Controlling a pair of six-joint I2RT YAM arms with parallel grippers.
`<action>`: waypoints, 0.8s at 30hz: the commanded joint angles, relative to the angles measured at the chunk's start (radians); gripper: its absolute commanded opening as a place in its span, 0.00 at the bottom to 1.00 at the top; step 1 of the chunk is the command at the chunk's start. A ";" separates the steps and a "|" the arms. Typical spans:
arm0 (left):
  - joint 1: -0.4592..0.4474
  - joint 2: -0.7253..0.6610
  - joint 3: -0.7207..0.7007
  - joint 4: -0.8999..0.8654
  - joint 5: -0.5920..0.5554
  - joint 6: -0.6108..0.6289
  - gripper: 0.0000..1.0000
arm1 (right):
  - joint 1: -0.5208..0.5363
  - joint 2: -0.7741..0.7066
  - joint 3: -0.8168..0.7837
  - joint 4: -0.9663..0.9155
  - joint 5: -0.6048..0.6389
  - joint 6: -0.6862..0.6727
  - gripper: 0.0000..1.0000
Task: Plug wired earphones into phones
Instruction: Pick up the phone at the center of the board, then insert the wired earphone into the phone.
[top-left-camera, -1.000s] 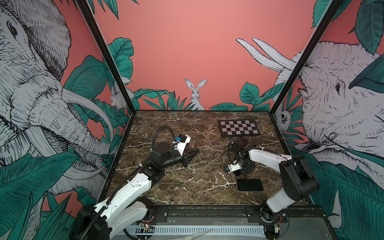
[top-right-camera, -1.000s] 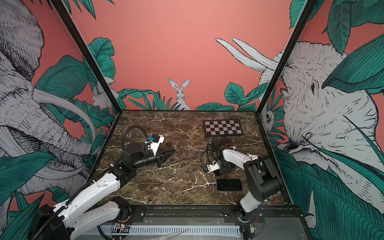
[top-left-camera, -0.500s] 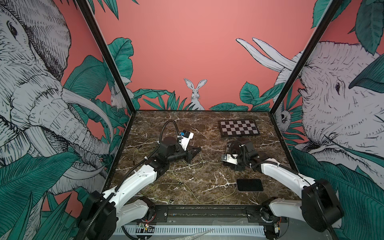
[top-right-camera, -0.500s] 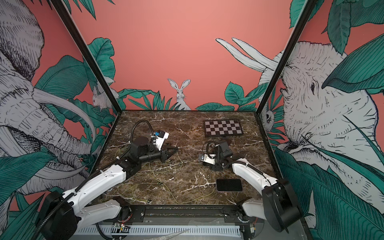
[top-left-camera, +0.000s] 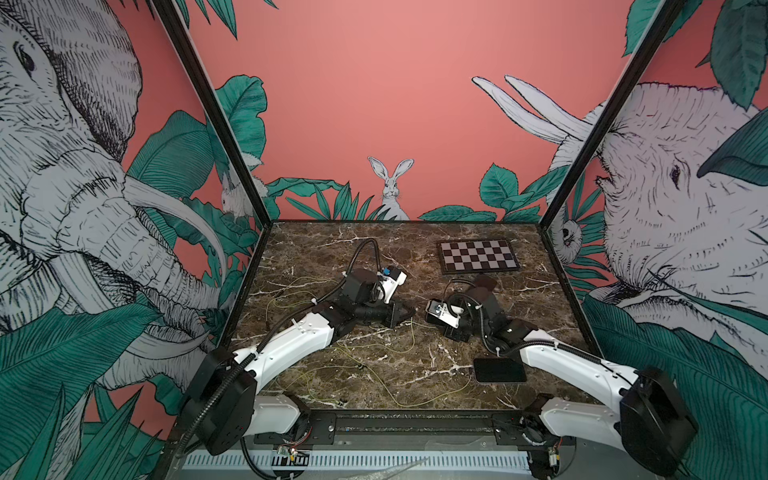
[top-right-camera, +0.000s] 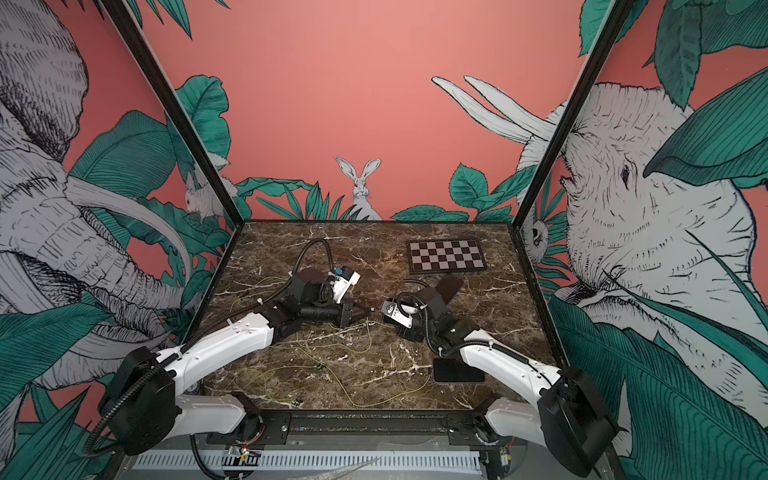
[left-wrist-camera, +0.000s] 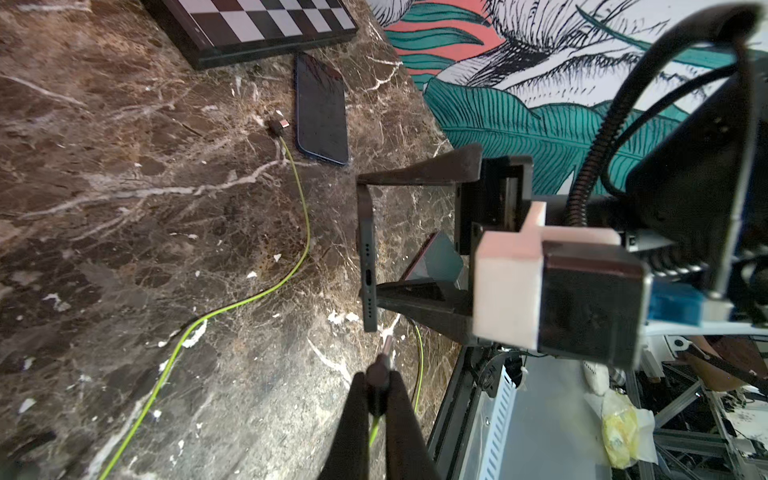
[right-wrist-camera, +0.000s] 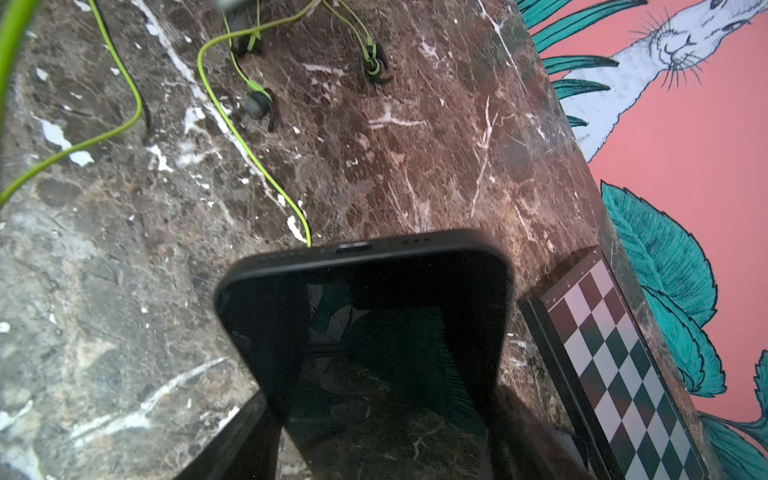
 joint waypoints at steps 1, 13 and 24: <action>-0.002 -0.017 0.027 -0.027 0.007 0.002 0.00 | 0.032 0.018 0.058 0.105 0.054 0.035 0.67; -0.003 -0.026 0.028 -0.050 -0.064 0.028 0.00 | 0.074 0.057 0.106 0.087 0.071 0.010 0.66; -0.003 -0.025 0.031 -0.060 -0.085 0.042 0.00 | 0.097 0.059 0.121 0.049 0.079 -0.038 0.66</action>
